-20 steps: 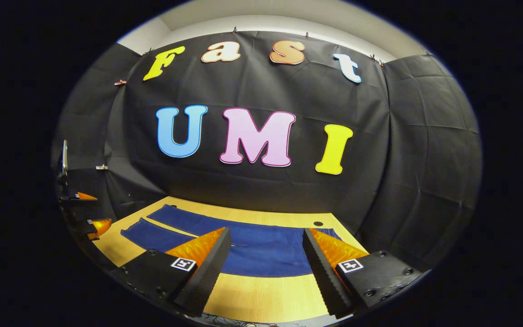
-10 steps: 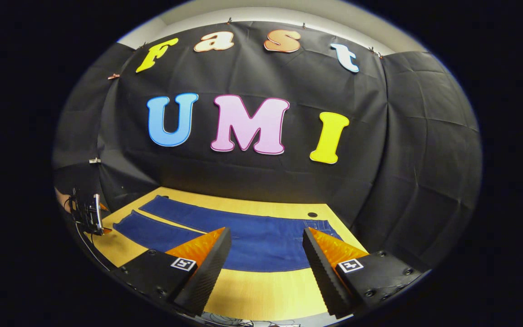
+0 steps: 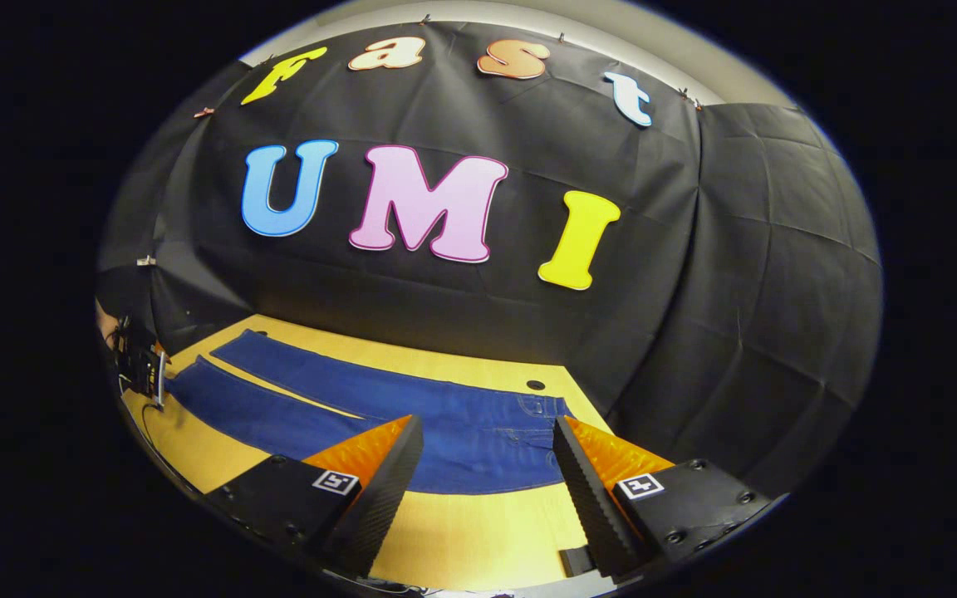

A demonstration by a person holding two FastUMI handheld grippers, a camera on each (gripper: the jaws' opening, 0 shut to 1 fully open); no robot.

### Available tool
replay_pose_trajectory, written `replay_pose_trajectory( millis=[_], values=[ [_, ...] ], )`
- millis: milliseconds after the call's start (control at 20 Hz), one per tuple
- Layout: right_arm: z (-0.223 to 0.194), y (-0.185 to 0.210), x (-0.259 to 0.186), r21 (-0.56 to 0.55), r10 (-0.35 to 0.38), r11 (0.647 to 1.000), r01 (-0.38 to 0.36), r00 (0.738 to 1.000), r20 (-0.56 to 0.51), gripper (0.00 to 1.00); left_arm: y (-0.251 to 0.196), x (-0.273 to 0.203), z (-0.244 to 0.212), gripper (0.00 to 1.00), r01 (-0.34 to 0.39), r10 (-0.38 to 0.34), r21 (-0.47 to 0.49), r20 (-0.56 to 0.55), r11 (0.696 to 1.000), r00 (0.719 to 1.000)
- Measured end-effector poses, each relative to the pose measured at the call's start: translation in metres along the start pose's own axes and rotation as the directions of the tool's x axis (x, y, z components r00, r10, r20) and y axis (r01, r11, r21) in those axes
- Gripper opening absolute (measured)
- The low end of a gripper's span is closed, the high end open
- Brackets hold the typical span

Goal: Grasp the waist and the cuffs of the jeans and fold them to make the two legs overlap; first hold the waist and fold one-third of the jeans toward the cuffs, then hold the cuffs and fold the remaining one-third in the same direction to finish folding.

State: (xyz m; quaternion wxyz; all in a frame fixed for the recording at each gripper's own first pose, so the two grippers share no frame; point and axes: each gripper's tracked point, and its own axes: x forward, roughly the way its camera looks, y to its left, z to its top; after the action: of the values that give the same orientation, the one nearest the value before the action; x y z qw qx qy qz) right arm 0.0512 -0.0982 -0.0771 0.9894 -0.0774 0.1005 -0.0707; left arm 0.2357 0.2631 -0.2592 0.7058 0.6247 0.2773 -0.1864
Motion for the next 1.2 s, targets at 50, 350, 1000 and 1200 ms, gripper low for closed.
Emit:
replay_pose_trajectory(
  millis=[50, 350, 1000, 1200],
  values=[
    [-0.006, -0.005, 0.003, 0.000, -0.009, 1.000, 0.009, 1.000, -0.009, 0.96, 0.000, 0.005, 0.002, 0.93, 0.015, -0.015, 0.012, -0.001, 1.000, 1.000],
    [-0.026, -0.047, 0.030, -0.067, -0.056, 0.996, 0.054, 0.998, -0.029, 0.96, -0.002, 0.021, 0.007, 0.50, 0.102, -0.104, -0.026, -0.057, 0.994, 0.993],
    [-0.092, -0.136, 0.118, -0.680, 0.076, 0.719, -0.147, 0.988, -0.134, 0.97, -0.004, 0.025, 0.008, 0.06, 0.106, -0.117, -0.111, -0.099, 0.988, 0.988],
    [-0.172, -0.160, 0.139, -0.803, 0.111, 0.494, -0.334, 0.940, -0.323, 0.97, -0.003, 0.024, 0.008, 0.06, 0.070, -0.083, -0.116, -0.117, 0.991, 0.990]
  ],
)
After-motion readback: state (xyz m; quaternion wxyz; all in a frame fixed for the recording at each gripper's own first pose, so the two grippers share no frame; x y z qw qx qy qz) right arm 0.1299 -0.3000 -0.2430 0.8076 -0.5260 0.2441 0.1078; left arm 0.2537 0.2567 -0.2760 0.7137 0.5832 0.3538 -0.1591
